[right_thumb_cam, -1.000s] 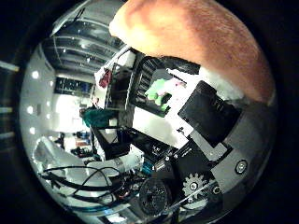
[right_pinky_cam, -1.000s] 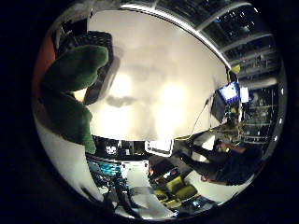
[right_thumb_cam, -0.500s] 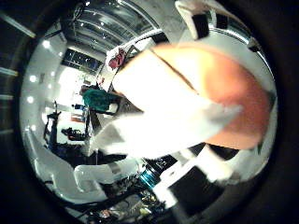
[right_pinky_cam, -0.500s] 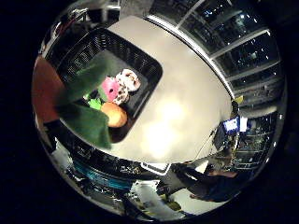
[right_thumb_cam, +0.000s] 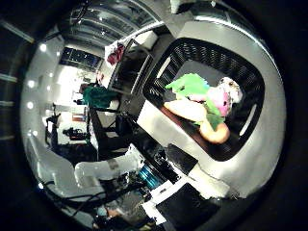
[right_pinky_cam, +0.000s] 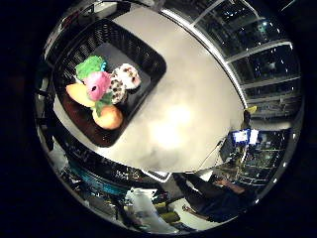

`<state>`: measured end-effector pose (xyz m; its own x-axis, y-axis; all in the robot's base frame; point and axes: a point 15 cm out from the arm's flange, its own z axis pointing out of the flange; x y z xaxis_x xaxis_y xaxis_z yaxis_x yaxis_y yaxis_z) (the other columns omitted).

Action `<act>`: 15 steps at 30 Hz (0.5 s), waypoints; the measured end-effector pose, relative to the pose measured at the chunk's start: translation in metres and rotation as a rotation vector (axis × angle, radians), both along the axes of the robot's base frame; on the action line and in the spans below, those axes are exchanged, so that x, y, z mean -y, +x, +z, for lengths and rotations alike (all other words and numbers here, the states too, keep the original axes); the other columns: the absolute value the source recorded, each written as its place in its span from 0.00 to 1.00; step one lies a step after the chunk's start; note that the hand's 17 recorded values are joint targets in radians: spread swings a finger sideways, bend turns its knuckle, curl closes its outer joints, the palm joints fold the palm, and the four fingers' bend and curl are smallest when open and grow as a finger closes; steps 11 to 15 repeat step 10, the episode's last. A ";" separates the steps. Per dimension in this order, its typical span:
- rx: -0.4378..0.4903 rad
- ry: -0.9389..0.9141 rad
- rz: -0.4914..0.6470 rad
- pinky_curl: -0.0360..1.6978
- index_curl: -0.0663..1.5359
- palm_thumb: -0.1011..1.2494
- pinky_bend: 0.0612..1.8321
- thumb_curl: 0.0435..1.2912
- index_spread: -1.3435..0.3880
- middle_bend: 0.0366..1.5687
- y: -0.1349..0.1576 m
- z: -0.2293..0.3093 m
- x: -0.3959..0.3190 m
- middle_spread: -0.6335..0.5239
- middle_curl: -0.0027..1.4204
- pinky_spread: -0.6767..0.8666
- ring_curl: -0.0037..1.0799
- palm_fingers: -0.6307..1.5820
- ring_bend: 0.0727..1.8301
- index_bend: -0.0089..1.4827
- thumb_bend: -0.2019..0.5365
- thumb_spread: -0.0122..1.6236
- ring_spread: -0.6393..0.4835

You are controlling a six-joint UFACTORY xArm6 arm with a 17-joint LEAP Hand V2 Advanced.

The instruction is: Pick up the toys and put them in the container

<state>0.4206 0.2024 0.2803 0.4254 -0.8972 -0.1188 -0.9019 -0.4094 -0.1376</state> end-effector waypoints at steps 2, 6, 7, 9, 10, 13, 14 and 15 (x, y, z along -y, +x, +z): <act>-0.017 -0.007 -0.015 0.24 0.23 0.58 0.27 0.23 0.49 0.08 -0.003 0.003 0.015 0.62 0.19 0.76 0.26 0.28 0.11 0.13 0.24 0.60 0.79; -0.068 -0.041 -0.042 0.23 0.24 0.58 0.26 0.23 0.49 0.09 -0.015 0.005 0.044 0.62 0.18 0.76 0.25 0.28 0.10 0.13 0.24 0.60 0.79; -0.082 -0.057 -0.047 0.23 0.24 0.58 0.26 0.23 0.49 0.09 -0.018 0.006 0.053 0.62 0.18 0.76 0.25 0.28 0.10 0.13 0.24 0.60 0.79; -0.113 -0.081 -0.061 0.22 0.24 0.58 0.25 0.23 0.49 0.09 -0.025 0.008 0.068 0.62 0.18 0.75 0.25 0.28 0.09 0.13 0.24 0.61 0.79; -0.125 -0.087 -0.069 0.22 0.24 0.58 0.25 0.23 0.49 0.09 -0.028 0.010 0.074 0.62 0.18 0.75 0.25 0.28 0.09 0.13 0.24 0.61 0.79; -0.125 -0.087 -0.069 0.22 0.24 0.58 0.25 0.23 0.49 0.09 -0.028 0.010 0.074 0.62 0.18 0.75 0.25 0.28 0.09 0.13 0.24 0.61 0.79; -0.125 -0.087 -0.069 0.22 0.24 0.58 0.25 0.23 0.49 0.09 -0.028 0.010 0.074 0.62 0.18 0.75 0.25 0.28 0.09 0.13 0.24 0.61 0.79; -0.125 -0.087 -0.069 0.22 0.24 0.58 0.25 0.23 0.49 0.09 -0.028 0.010 0.074 0.62 0.18 0.75 0.25 0.28 0.09 0.13 0.24 0.61 0.79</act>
